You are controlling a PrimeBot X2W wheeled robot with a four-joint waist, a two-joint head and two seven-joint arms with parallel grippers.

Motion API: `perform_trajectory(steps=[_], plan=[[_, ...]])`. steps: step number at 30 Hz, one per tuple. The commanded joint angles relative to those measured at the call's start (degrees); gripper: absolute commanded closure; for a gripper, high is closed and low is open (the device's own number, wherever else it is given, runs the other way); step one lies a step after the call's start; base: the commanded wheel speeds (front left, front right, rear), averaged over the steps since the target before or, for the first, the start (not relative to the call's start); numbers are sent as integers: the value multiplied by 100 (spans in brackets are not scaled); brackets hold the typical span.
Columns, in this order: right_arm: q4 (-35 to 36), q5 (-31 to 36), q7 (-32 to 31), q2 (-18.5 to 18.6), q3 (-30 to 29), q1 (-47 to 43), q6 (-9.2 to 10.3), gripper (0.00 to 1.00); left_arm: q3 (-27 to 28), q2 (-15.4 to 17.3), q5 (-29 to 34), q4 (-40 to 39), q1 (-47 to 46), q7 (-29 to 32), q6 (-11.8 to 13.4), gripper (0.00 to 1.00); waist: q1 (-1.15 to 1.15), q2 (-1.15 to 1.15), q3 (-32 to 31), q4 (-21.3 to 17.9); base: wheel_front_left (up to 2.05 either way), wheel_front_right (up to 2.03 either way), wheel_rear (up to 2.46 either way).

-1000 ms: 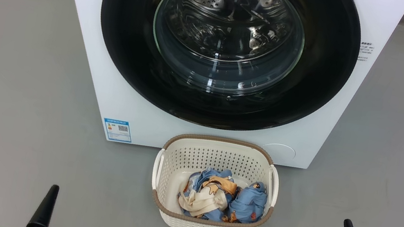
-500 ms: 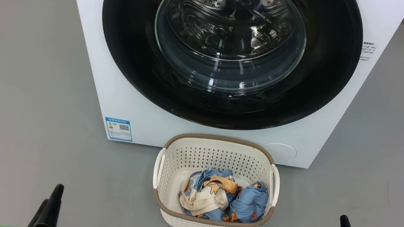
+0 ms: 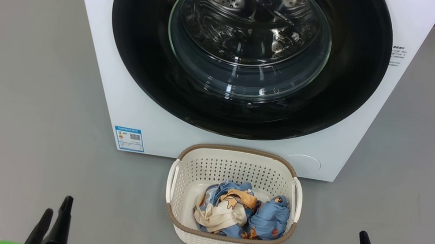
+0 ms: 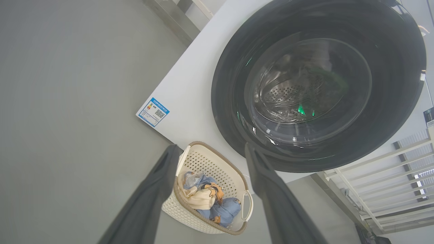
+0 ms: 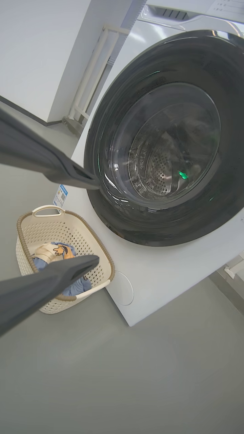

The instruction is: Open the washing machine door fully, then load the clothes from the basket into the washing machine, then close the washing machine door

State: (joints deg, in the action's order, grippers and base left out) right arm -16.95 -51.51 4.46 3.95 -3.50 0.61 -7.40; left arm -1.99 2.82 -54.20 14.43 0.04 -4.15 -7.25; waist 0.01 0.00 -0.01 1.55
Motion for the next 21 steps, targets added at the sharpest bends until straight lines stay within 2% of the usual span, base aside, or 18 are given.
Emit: perform_trajectory(steps=[1,21], plan=[[160,268,90,77,113,104,-5,0,66,114,213,-191,-106,-105,-15,0,0,0,-2,5,0,0,0],[215,1637,426,117,199,93,-6,0,-94,193,1413,-327,-87,-446,-18,0,0,0,-28,56,0,0,0]])
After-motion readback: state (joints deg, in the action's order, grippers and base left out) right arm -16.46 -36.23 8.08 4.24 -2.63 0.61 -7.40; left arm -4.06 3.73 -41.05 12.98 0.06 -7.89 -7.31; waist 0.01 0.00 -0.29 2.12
